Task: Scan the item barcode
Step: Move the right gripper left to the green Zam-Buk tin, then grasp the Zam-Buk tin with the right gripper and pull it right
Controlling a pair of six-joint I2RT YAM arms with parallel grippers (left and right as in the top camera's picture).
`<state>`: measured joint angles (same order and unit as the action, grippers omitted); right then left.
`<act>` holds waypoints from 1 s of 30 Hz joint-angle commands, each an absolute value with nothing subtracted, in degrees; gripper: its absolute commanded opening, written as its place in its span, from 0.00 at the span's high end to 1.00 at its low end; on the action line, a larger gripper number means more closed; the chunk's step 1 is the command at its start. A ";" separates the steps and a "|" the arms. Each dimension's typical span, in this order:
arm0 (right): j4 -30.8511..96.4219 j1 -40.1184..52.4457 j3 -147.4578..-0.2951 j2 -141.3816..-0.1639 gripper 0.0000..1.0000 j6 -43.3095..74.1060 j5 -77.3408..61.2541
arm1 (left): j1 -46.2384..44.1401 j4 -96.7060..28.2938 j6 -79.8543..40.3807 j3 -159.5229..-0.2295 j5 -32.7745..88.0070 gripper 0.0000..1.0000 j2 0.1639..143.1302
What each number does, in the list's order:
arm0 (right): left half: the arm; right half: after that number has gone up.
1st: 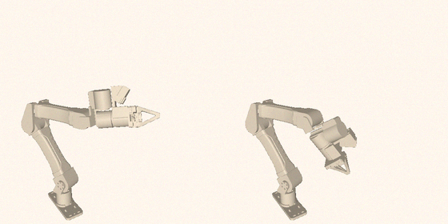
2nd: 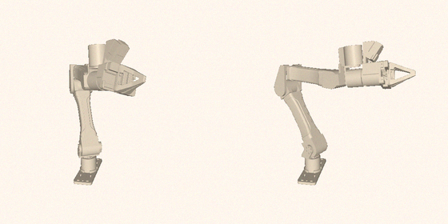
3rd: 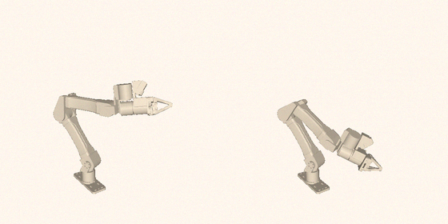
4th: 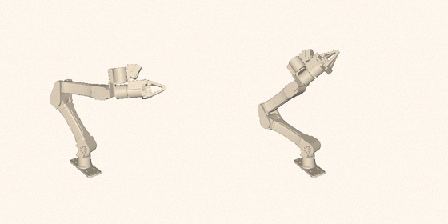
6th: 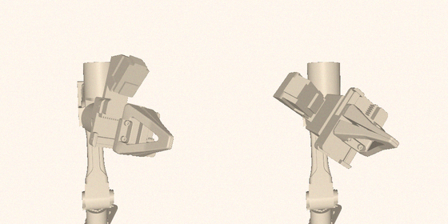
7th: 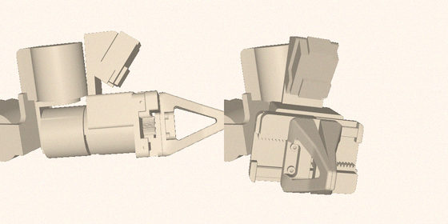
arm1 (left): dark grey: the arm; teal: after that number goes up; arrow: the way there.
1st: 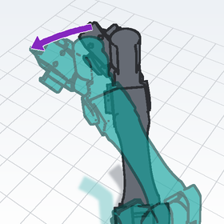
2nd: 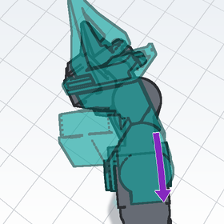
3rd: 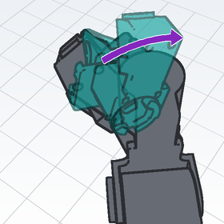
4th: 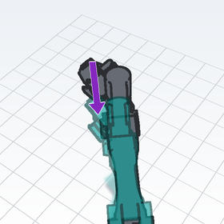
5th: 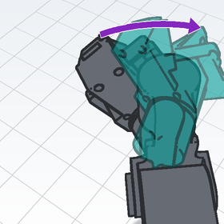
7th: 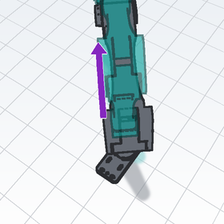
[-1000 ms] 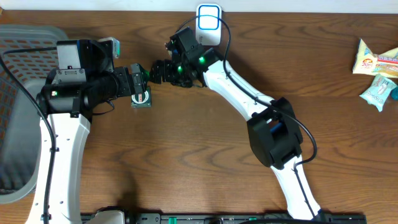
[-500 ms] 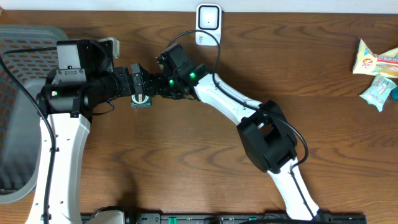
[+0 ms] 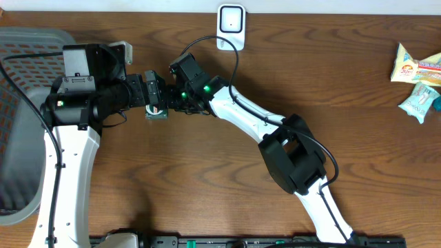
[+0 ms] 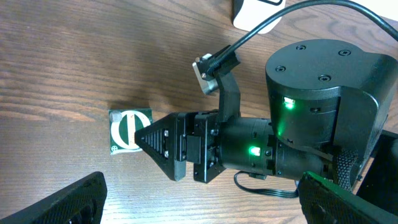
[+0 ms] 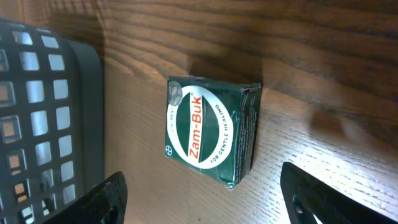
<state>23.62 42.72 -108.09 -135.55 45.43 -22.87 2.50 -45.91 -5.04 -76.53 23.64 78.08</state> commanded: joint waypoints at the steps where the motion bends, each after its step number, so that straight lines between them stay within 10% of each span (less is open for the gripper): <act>1: 22.72 43.33 -107.77 -136.46 0.27 46.28 -20.93 | 2.44 -45.87 -4.29 -76.62 23.24 0.02 78.24; 30: 16.69 45.25 -107.77 -139.90 0.41 46.28 -17.54 | 2.44 -45.87 -4.29 -76.62 23.24 0.02 78.24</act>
